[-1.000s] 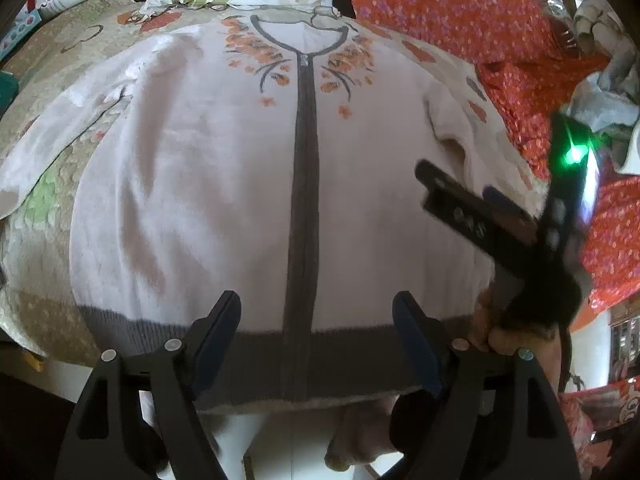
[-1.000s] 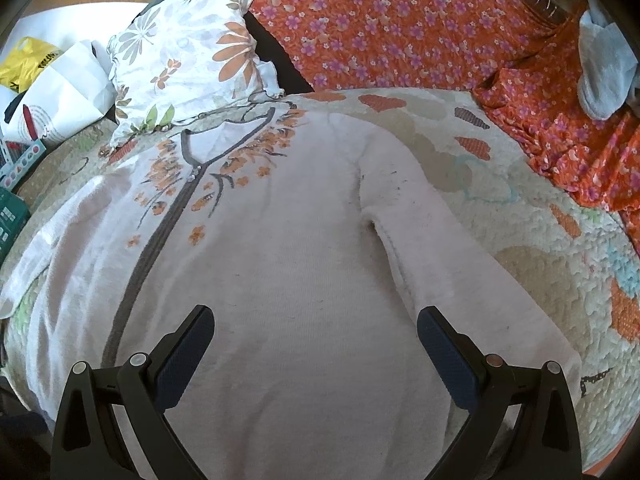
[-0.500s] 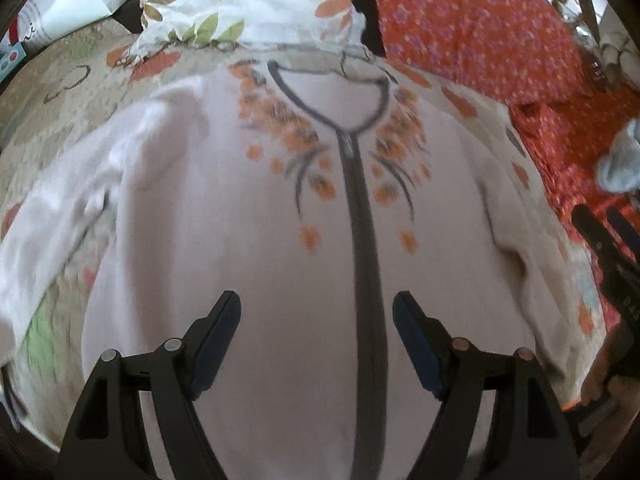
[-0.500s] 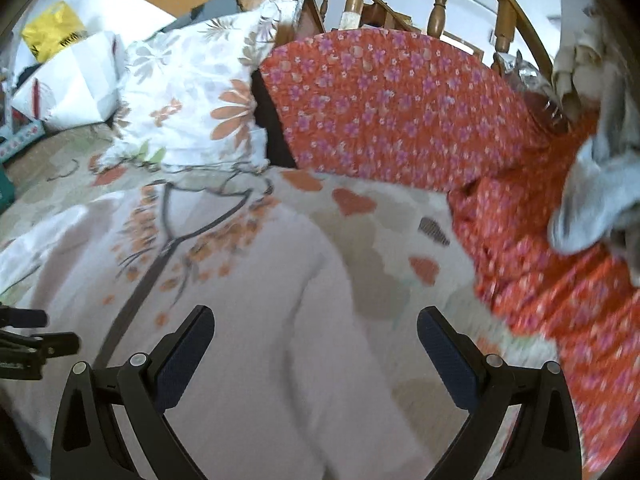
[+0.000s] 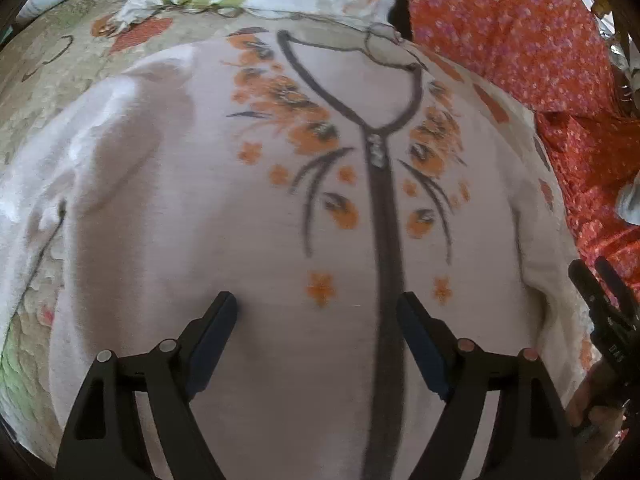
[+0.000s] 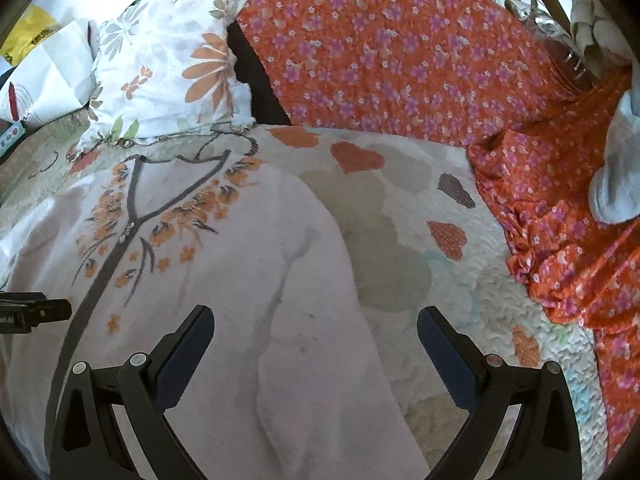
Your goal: Fold small clothes
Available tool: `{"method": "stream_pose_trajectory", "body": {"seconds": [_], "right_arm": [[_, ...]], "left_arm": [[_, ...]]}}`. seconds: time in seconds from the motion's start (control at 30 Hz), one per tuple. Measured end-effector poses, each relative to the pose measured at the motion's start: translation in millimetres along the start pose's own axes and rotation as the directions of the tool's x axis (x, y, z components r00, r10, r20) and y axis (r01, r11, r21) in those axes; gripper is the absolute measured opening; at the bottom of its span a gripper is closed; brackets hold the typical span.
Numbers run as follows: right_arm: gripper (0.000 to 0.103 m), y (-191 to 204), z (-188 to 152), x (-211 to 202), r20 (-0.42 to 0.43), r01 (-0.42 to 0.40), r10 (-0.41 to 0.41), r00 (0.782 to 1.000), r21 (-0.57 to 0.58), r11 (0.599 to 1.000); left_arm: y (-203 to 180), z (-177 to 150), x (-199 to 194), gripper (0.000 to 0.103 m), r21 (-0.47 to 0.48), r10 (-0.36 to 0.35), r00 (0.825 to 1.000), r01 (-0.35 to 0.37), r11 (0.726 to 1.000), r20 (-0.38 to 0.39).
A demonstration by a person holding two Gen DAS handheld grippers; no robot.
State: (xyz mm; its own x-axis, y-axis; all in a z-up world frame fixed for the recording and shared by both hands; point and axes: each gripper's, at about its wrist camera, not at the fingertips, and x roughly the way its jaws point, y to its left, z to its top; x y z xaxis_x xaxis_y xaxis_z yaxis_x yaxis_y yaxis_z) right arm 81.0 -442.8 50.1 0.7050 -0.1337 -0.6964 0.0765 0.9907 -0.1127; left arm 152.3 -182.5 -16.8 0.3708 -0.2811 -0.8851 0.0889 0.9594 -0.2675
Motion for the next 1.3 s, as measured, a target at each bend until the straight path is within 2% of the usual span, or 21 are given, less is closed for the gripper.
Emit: {"method": "stream_pose_trajectory", "body": {"seconds": [0.23, 0.4, 0.6, 0.8, 0.9, 0.93, 0.97, 1.0, 1.03, 1.07, 1.1, 1.13, 1.17, 1.2, 1.23, 1.27, 1.3], "right_arm": [[0.103, -17.7, -0.3, -8.0, -0.005, 0.014, -0.014, 1.000, 0.023, 1.000], [0.103, -45.2, -7.4, -3.0, -0.058, 0.034, -0.030, 0.998, 0.073, 0.997], [0.103, -92.5, -33.1, 5.7, -0.167, -0.036, 0.078, 0.983, 0.246, 0.969], [0.102, -105.1, -59.0, 4.6, -0.227, -0.053, 0.123, 0.966, 0.292, 0.955], [0.097, -102.0, -71.8, 8.9, -0.278, -0.091, 0.179, 0.944, 0.302, 0.949], [0.085, -98.1, -77.3, 12.3, -0.308, -0.094, 0.191, 0.932, 0.302, 0.949], [0.065, -92.1, -83.4, 16.7, -0.346, -0.104, 0.208, 0.915, 0.296, 0.949], [0.057, -87.6, -86.0, 17.3, -0.359, -0.105, 0.205, 0.911, 0.279, 0.955], [0.047, -80.1, -86.0, 12.8, -0.352, -0.100, 0.180, 0.919, 0.235, 0.967], [0.025, -76.4, -84.9, 9.5, -0.348, -0.111, 0.182, 0.920, 0.215, 0.970], [0.015, -77.5, -82.3, 6.0, -0.338, -0.118, 0.188, 0.922, 0.217, 0.969], [0.010, -84.2, -79.1, 2.3, -0.319, -0.108, 0.183, 0.930, 0.239, 0.965], [0.010, -92.2, -74.2, -1.4, -0.301, -0.062, 0.138, 0.944, 0.249, 0.966], [0.010, -102.5, -67.7, -6.6, -0.284, 0.058, 0.010, 0.959, 0.230, 0.972], [0.010, -109.7, -60.4, -13.1, -0.254, 0.234, -0.187, 0.949, 0.168, 0.958], [0.010, -114.0, -54.6, -19.2, -0.210, 0.380, -0.350, 0.913, 0.121, 0.917], [0.012, -116.4, -49.6, -24.5, -0.171, 0.486, -0.466, 0.868, 0.100, 0.868]], "left_arm": [[-23.1, -3.8, 4.5, 0.081, 0.075, 0.024, 1.000, -0.024, 0.997, 0.001], [-30.5, -9.2, 1.5, 0.081, 0.105, 0.018, 1.000, -0.019, 0.994, 0.005], [-27.4, -24.0, -8.4, 0.081, 0.138, 0.017, 1.000, -0.018, 0.990, 0.012], [-25.1, -39.1, -15.4, 0.081, 0.157, 0.012, 1.000, -0.015, 0.988, 0.014], [-24.4, -45.4, -18.1, 0.081, 0.162, 0.011, 1.000, -0.014, 0.987, 0.016], [-23.9, -47.3, -18.9, 0.081, 0.163, 0.012, 1.000, -0.014, 0.986, 0.017], [-23.9, -48.1, -19.2, 0.081, 0.164, 0.011, 1.000, -0.014, 0.986, 0.017], [-23.9, -49.1, -20.2, 0.081, 0.163, 0.011, 1.000, -0.015, 0.986, 0.020], [-23.4, -49.4, -20.8, 0.081, 0.163, 0.012, 1.000, -0.016, 0.987, 0.024], [-23.0, -50.2, -21.8, 0.081, 0.163, 0.014, 0.999, -0.018, 0.987, 0.029], [-22.6, -50.8, -23.1, 0.081, 0.162, 0.016, 0.999, -0.022, 0.987, 0.036], [-22.5, -51.1, -24.4, 0.081, 0.161, 0.018, 0.999, -0.025, 0.987, 0.041], [-21.9, -51.2, -25.7, 0.081, 0.159, 0.020, 0.999, -0.028, 0.987, 0.047], [-20.8, -51.3, -27.1, 0.081, 0.157, 0.023, 0.998, -0.031, 0.987, 0.053], [-19.8, -51.5, -28.1, 0.081, 0.156, 0.025, 0.998, -0.034, 0.987, 0.057], [-18.9, -51.6, -28.7, 0.081, 0.154, 0.026, 0.998, -0.035, 0.987, 0.059], [-17.5, -51.7, -29.2, 0.081, 0.152, 0.028, 0.998, -0.037, 0.988, 0.060]]}}
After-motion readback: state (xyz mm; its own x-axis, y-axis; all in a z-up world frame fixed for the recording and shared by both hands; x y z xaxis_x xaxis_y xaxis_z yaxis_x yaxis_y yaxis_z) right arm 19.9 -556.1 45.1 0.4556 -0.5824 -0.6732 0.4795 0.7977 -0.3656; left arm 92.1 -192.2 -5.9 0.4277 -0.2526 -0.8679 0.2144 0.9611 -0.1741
